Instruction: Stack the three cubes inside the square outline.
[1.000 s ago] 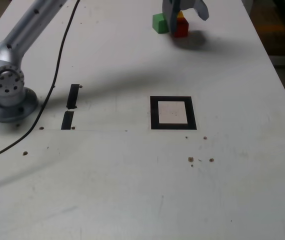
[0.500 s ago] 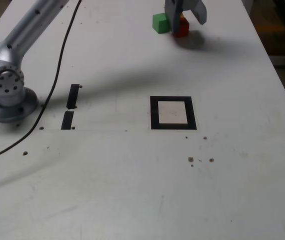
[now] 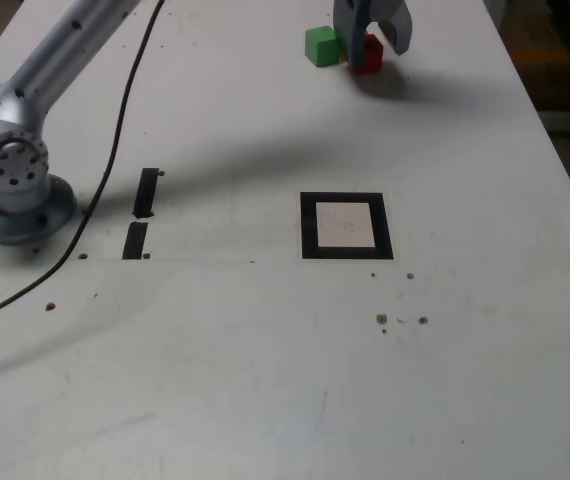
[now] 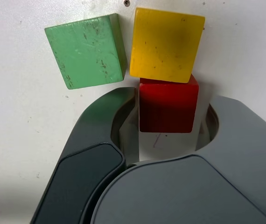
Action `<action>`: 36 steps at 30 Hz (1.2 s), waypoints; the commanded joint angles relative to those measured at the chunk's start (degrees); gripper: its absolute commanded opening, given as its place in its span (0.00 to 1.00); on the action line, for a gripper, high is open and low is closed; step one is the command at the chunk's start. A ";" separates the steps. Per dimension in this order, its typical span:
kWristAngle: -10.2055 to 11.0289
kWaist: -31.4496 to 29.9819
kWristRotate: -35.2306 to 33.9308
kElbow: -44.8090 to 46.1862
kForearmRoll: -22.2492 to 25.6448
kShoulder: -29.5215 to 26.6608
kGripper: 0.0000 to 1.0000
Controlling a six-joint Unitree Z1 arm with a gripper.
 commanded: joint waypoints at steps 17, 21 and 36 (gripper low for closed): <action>-1.20 -0.45 -0.15 -0.04 0.43 0.44 0.37; -1.37 -0.49 -0.17 -0.27 0.65 0.46 0.34; -0.30 -2.01 -1.05 -1.68 1.63 -1.42 0.30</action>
